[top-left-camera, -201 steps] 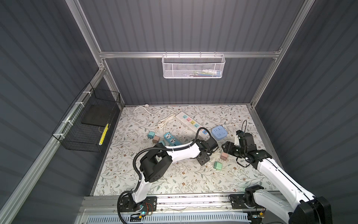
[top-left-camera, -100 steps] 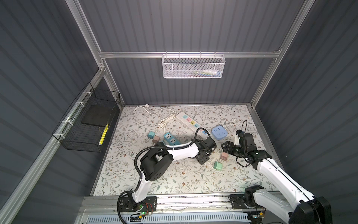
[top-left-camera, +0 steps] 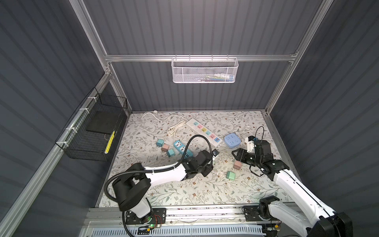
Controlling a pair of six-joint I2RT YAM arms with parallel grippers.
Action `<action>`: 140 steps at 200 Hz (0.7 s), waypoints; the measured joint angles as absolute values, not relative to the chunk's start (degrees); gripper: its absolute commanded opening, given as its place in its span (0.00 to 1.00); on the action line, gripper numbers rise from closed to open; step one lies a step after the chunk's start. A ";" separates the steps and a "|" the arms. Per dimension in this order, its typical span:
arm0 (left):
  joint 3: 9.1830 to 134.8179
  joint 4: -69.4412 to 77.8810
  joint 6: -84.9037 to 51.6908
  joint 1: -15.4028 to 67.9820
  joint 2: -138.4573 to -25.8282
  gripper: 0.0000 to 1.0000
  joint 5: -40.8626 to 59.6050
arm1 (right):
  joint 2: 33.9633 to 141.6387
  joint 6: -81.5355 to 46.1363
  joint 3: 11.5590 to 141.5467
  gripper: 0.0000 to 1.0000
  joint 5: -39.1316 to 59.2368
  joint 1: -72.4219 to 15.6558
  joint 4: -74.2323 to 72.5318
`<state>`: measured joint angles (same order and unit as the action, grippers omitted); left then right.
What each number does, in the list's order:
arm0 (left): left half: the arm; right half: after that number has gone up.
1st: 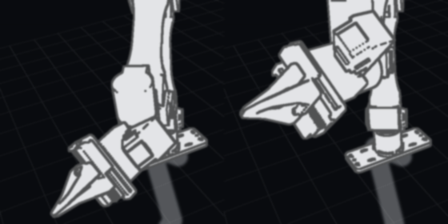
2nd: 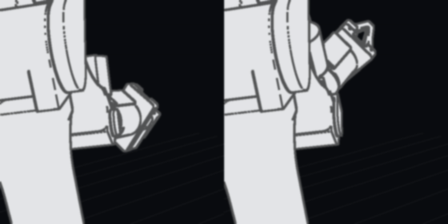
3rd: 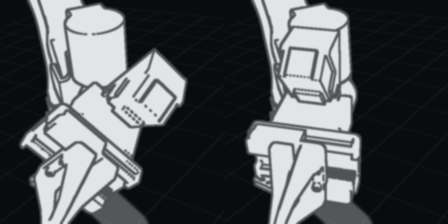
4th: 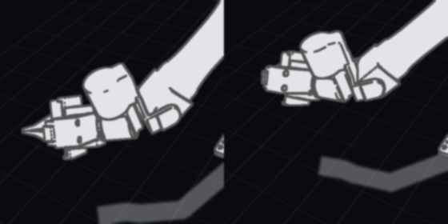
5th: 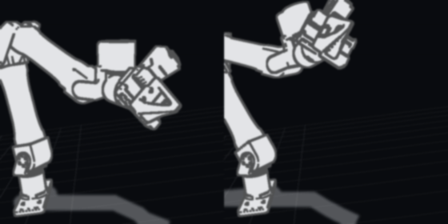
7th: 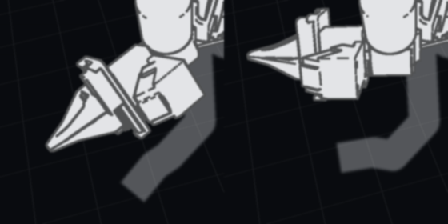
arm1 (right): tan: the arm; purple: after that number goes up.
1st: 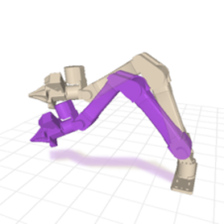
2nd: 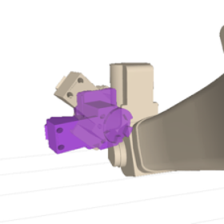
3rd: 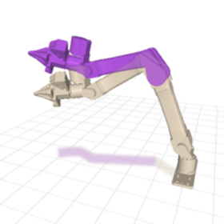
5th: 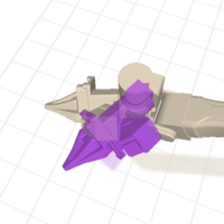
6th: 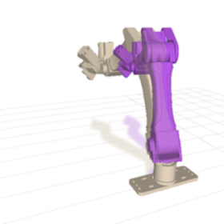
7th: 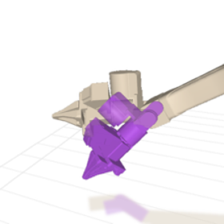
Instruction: Insert the plug
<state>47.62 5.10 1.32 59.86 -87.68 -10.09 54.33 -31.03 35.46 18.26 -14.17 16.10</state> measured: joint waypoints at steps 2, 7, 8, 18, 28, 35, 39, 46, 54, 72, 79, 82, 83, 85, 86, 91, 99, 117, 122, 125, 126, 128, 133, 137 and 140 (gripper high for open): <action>47.09 5.93 1.32 59.86 -87.29 0.14 -10.09 | 54.24 -31.14 35.46 0.52 18.65 -14.22 15.81; 45.36 8.58 1.32 59.86 -86.00 0.14 -10.31 | 54.06 -31.03 35.46 0.51 19.64 -14.48 15.09; 44.93 9.26 1.32 59.86 -85.71 0.14 -10.33 | 54.02 -31.05 35.46 0.51 19.73 -14.52 14.96; 42.98 12.67 1.32 59.86 -84.47 0.13 -10.68 | 53.84 -30.98 35.46 0.52 21.15 -15.35 13.74; 41.91 15.20 1.32 59.86 -83.96 0.13 -10.94 | 53.84 -30.87 35.48 0.54 22.35 -17.04 12.49; 41.63 16.36 1.30 59.86 -83.90 0.13 -10.94 | 53.98 -30.76 35.53 0.55 23.22 -18.35 11.66; 41.58 16.80 1.30 59.86 -83.90 0.13 -10.96 | 54.22 -30.70 35.64 0.56 23.79 -19.16 11.33; 41.56 17.56 1.28 59.86 -83.88 0.13 -10.94 | 54.83 -30.57 36.05 0.57 24.56 -20.62 10.66; 41.56 18.33 1.10 59.86 -83.83 0.12 -10.96 | 55.72 -30.35 36.82 0.59 25.17 -22.22 10.24; 41.56 19.18 0.86 59.86 -83.44 0.12 -10.94 | 58.61 -29.80 39.05 0.59 25.34 -25.85 9.08; 41.56 19.29 0.84 59.86 -83.33 0.12 -10.94 | 59.81 -29.69 39.88 0.59 25.36 -27.11 8.56; 41.56 19.31 0.84 59.86 -83.24 0.12 -10.94 | 60.23 -29.69 40.18 0.59 25.36 -27.53 8.36; 41.56 19.31 0.84 59.86 -83.24 0.12 -10.94 | 60.38 -29.69 40.25 0.59 25.39 -27.66 8.32; 41.56 19.29 0.84 59.86 -83.22 0.12 -10.96 | 60.71 -29.69 40.42 0.59 25.41 -27.97 8.16; 41.56 19.29 0.84 59.86 -83.22 0.12 -10.96 | 60.71 -29.69 40.42 0.59 25.41 -27.97 8.16; 41.56 19.22 0.84 59.86 -83.13 0.12 -10.96 | 61.45 -29.67 40.80 0.58 25.43 -28.56 7.73; 41.56 19.18 0.84 59.86 -83.11 0.12 -10.98 | 62.43 -29.67 41.17 0.58 25.50 -29.32 7.16; 41.60 18.83 0.86 59.86 -83.11 0.11 -11.11 | 64.03 -29.76 41.32 0.55 25.56 -30.57 6.37; 41.65 18.70 0.86 59.86 -83.11 0.11 -11.09 | 64.47 -29.71 41.32 0.55 25.58 -30.79 6.09; 41.74 18.46 0.86 59.86 -83.11 0.11 -11.09 | 64.84 -29.80 41.32 0.55 25.61 -30.89 5.98; 41.76 18.41 0.86 59.86 -83.11 0.11 -11.09 | 64.95 -29.74 41.32 0.55 25.58 -30.94 5.98; 41.87 18.20 0.84 59.86 -83.11 0.11 -11.09 | 65.04 -29.67 41.32 0.55 25.58 -30.96 5.96; 42.04 17.96 0.86 59.86 -83.11 0.11 -11.09 | 65.78 -29.71 41.32 0.55 25.58 -31.20 5.85; 42.13 17.82 0.86 59.86 -83.11 0.11 -11.09 | 66.13 -29.76 41.32 0.55 25.56 -31.31 5.85; 42.24 17.76 0.86 59.86 -83.11 0.11 -11.09 | 66.32 -29.74 41.32 0.54 25.56 -31.35 5.85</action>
